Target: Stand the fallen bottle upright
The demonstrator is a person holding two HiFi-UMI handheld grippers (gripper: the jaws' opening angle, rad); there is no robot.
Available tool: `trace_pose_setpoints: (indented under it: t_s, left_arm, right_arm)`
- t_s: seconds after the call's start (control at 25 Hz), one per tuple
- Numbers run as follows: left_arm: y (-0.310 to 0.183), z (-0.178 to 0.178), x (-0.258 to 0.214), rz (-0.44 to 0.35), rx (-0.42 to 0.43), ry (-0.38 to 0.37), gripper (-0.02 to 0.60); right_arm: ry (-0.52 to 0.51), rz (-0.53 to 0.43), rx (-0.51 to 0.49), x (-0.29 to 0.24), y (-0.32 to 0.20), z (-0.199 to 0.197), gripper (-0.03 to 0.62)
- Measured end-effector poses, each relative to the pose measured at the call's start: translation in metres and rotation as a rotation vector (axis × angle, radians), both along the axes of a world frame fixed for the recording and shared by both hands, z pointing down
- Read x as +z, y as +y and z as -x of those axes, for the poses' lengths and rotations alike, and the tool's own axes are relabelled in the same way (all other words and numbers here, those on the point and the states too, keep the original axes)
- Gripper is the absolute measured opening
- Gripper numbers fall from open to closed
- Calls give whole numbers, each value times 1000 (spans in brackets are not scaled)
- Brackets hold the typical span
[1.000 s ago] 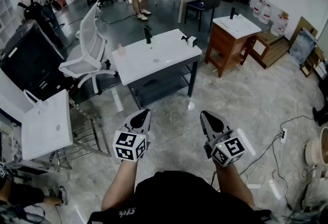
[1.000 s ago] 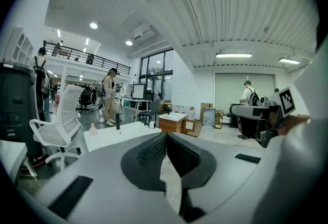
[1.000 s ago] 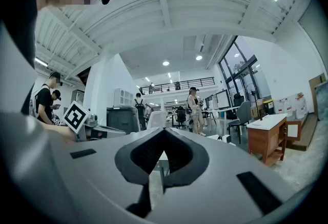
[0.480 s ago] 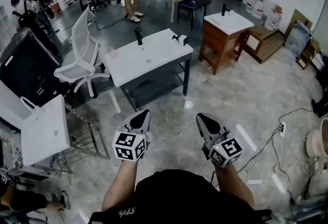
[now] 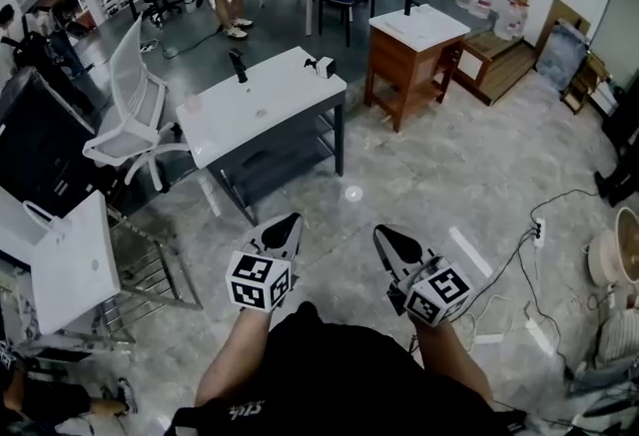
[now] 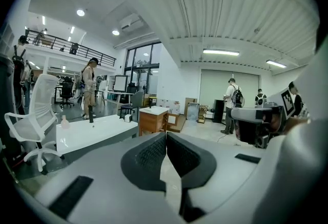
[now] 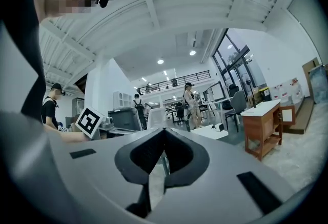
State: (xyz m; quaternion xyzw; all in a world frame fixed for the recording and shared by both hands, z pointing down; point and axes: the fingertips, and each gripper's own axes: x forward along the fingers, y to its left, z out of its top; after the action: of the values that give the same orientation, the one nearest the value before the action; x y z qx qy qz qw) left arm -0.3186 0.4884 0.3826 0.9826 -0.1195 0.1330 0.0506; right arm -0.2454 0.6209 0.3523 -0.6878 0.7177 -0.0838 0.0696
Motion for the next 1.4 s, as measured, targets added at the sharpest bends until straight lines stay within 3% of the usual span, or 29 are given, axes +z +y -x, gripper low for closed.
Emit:
trace_pose_setpoints:
  t_s: [0.44, 0.84, 1.16, 1.4]
  left_arm:
    - [-44, -70, 32, 66, 44, -27, 18]
    - [-155, -164, 32, 73, 88, -29, 18]
    - [-256, -194, 37, 90, 63, -14, 18]
    - [-296, -211, 41, 120, 48, -14, 18]
  right_arm:
    - [-81, 81, 99, 33, -22, -78, 14]
    - [-108, 163, 167, 41, -120, -169, 14]
    - [-95, 196, 146, 45, -218, -202, 14]
    - [-156, 243, 171, 67, -239, -215, 14]
